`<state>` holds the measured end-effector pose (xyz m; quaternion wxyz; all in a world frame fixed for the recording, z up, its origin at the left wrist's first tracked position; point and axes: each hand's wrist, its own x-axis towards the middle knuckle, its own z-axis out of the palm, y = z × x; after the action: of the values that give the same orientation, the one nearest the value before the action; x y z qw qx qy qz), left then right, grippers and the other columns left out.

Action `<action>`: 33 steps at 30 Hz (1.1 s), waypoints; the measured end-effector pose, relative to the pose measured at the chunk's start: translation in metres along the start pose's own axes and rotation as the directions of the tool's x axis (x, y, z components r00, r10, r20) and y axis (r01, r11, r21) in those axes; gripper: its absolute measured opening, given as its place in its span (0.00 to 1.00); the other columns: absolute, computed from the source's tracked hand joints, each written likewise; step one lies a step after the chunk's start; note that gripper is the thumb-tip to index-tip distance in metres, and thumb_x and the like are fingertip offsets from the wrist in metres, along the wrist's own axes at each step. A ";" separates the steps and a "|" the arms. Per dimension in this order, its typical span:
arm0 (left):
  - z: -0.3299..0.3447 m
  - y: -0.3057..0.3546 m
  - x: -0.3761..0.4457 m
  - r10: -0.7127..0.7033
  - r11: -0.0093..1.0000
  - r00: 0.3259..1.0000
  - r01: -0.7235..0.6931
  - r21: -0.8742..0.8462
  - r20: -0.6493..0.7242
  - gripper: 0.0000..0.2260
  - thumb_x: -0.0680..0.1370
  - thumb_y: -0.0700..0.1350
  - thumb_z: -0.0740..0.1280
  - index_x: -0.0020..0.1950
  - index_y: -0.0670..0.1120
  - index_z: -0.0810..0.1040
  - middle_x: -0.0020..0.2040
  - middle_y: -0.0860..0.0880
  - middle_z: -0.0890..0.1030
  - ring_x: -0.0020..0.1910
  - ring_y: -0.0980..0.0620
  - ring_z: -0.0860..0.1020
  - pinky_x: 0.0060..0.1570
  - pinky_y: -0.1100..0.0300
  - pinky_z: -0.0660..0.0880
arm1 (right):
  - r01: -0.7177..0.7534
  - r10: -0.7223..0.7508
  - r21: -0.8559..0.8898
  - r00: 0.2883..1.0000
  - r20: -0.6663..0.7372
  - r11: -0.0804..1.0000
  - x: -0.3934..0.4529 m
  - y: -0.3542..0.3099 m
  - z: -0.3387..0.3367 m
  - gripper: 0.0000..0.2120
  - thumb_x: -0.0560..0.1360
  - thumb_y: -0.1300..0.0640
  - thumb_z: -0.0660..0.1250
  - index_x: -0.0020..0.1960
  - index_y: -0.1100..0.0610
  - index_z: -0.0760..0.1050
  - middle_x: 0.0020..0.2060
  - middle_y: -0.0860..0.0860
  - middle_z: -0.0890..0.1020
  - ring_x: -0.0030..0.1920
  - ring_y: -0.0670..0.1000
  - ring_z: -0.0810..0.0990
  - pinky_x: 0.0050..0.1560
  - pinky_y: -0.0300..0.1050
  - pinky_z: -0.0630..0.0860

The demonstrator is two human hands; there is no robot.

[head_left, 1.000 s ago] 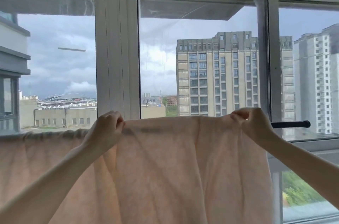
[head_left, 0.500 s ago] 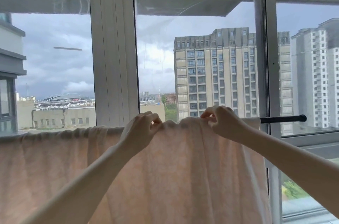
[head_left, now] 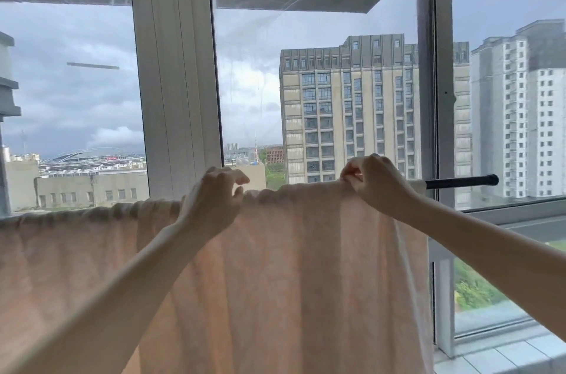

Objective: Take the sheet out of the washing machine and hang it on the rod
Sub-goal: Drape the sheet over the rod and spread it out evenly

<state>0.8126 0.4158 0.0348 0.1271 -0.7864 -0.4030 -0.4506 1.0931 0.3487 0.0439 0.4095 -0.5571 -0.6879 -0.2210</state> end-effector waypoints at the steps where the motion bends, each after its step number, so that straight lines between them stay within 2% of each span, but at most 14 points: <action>1: 0.004 0.009 -0.001 0.058 0.997 0.997 -0.056 -0.054 0.044 0.10 0.78 0.43 0.66 0.57 0.47 0.82 0.55 0.50 0.82 0.56 0.51 0.76 0.55 0.55 0.72 | 0.010 -0.010 0.000 1.000 0.022 1.000 0.000 -0.002 0.002 0.05 0.75 0.64 0.68 0.49 0.60 0.81 0.42 0.53 0.85 0.43 0.49 0.82 0.51 0.45 0.80; 4: 0.018 0.022 -0.001 0.141 0.984 0.987 -0.131 -0.121 0.074 0.08 0.78 0.45 0.67 0.55 0.47 0.83 0.50 0.51 0.83 0.50 0.52 0.79 0.53 0.53 0.77 | -0.003 0.002 0.007 0.995 0.096 1.000 0.000 -0.004 0.006 0.06 0.76 0.62 0.68 0.52 0.60 0.80 0.45 0.53 0.84 0.46 0.49 0.82 0.53 0.45 0.79; 7: 0.022 0.017 0.001 0.122 0.980 0.992 -0.117 -0.160 0.022 0.02 0.76 0.42 0.70 0.46 0.47 0.83 0.42 0.53 0.82 0.42 0.53 0.80 0.46 0.54 0.78 | -0.003 0.004 -0.019 0.998 0.059 1.000 0.002 0.001 0.007 0.05 0.75 0.61 0.69 0.49 0.60 0.81 0.43 0.53 0.84 0.43 0.49 0.82 0.50 0.42 0.79; 10: 0.016 0.002 0.004 0.032 0.995 0.999 -0.034 -0.097 -0.030 0.04 0.76 0.41 0.69 0.42 0.47 0.81 0.39 0.52 0.81 0.40 0.50 0.79 0.42 0.54 0.75 | -0.037 0.036 -0.070 0.999 -0.010 0.997 0.005 0.006 0.005 0.04 0.76 0.62 0.67 0.48 0.61 0.80 0.42 0.54 0.84 0.41 0.51 0.81 0.47 0.42 0.78; 14: -0.003 -0.028 0.001 -0.132 0.991 0.983 0.126 -0.051 -0.128 0.04 0.76 0.38 0.67 0.44 0.42 0.81 0.42 0.44 0.83 0.43 0.43 0.80 0.45 0.53 0.76 | -0.185 0.175 -0.051 0.971 -0.165 0.981 0.012 0.022 -0.015 0.04 0.77 0.64 0.66 0.49 0.63 0.78 0.42 0.56 0.82 0.40 0.50 0.78 0.43 0.39 0.72; 16: -0.010 -0.032 -0.004 -0.163 0.986 0.979 0.159 -0.049 -0.118 0.05 0.75 0.38 0.66 0.46 0.43 0.82 0.44 0.45 0.83 0.45 0.44 0.81 0.46 0.54 0.76 | -0.209 0.201 -0.054 0.972 -0.123 0.976 0.008 0.029 -0.019 0.04 0.76 0.64 0.66 0.49 0.62 0.78 0.42 0.55 0.82 0.42 0.52 0.81 0.44 0.39 0.73; 18: -0.012 -0.022 -0.009 -0.137 0.990 0.988 0.133 -0.045 -0.078 0.08 0.75 0.38 0.66 0.51 0.45 0.82 0.51 0.47 0.83 0.50 0.46 0.80 0.51 0.54 0.76 | -0.169 0.169 -0.052 0.986 -0.007 0.984 0.001 0.024 -0.015 0.07 0.75 0.64 0.66 0.52 0.61 0.78 0.46 0.53 0.82 0.44 0.55 0.82 0.46 0.41 0.78; 20: -0.008 -0.005 -0.011 -0.034 0.998 0.999 0.033 -0.058 -0.007 0.11 0.76 0.40 0.66 0.57 0.46 0.81 0.56 0.48 0.82 0.53 0.49 0.79 0.55 0.52 0.76 | -0.125 0.124 0.007 0.988 0.090 0.992 -0.001 0.010 -0.008 0.12 0.74 0.64 0.67 0.58 0.58 0.77 0.51 0.49 0.80 0.48 0.52 0.82 0.51 0.40 0.77; 22: 0.000 0.012 -0.009 0.087 0.991 0.995 -0.081 -0.104 0.057 0.11 0.78 0.44 0.66 0.59 0.46 0.80 0.57 0.49 0.81 0.53 0.50 0.78 0.55 0.51 0.76 | -0.084 0.077 0.045 0.987 0.142 0.995 0.003 -0.002 0.001 0.12 0.75 0.63 0.67 0.57 0.57 0.78 0.50 0.47 0.80 0.49 0.46 0.79 0.50 0.30 0.71; 24: 0.011 0.023 -0.006 0.152 0.982 0.985 -0.141 -0.123 0.086 0.09 0.79 0.47 0.66 0.56 0.47 0.81 0.53 0.51 0.81 0.51 0.52 0.78 0.52 0.53 0.75 | -0.030 0.026 0.018 0.987 0.158 0.999 0.007 -0.009 0.011 0.07 0.75 0.62 0.68 0.53 0.58 0.81 0.47 0.49 0.83 0.45 0.45 0.80 0.46 0.29 0.72; 26: 0.019 0.026 -0.004 0.154 0.981 0.985 -0.144 -0.133 0.075 0.07 0.78 0.49 0.67 0.52 0.49 0.82 0.49 0.54 0.81 0.48 0.53 0.79 0.48 0.55 0.75 | -0.002 0.002 0.002 0.993 0.120 1.000 0.008 -0.011 0.019 0.05 0.75 0.62 0.68 0.50 0.59 0.81 0.44 0.52 0.85 0.42 0.47 0.81 0.49 0.38 0.78; 28: 0.023 0.023 -0.001 0.120 0.982 0.992 -0.113 -0.151 0.034 0.05 0.77 0.50 0.69 0.47 0.50 0.82 0.44 0.56 0.81 0.43 0.54 0.79 0.43 0.57 0.75 | 0.002 0.000 -0.023 0.997 0.081 1.000 0.008 -0.008 0.022 0.05 0.76 0.62 0.68 0.48 0.61 0.81 0.42 0.53 0.85 0.42 0.48 0.81 0.50 0.43 0.79; 30: 0.024 0.019 0.003 0.068 0.987 0.998 -0.069 -0.144 -0.005 0.03 0.76 0.47 0.69 0.43 0.51 0.80 0.41 0.57 0.80 0.42 0.53 0.79 0.39 0.57 0.73 | -0.020 0.022 -0.053 0.999 0.038 0.998 0.012 -0.004 0.022 0.06 0.77 0.61 0.66 0.49 0.62 0.81 0.42 0.55 0.84 0.43 0.51 0.82 0.49 0.42 0.78; 33: 0.024 0.015 0.008 -0.008 0.996 0.999 0.003 -0.087 -0.049 0.05 0.78 0.47 0.67 0.43 0.50 0.79 0.41 0.54 0.81 0.41 0.51 0.79 0.36 0.58 0.70 | -0.045 0.044 -0.033 0.999 -0.013 0.998 0.020 -0.009 0.020 0.07 0.77 0.61 0.66 0.49 0.63 0.81 0.42 0.55 0.84 0.43 0.51 0.81 0.45 0.37 0.72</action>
<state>0.8403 0.4236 0.0301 0.1016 -0.7787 -0.3819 -0.4873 1.0776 0.3730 0.0496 0.4093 -0.5776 -0.6689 -0.2268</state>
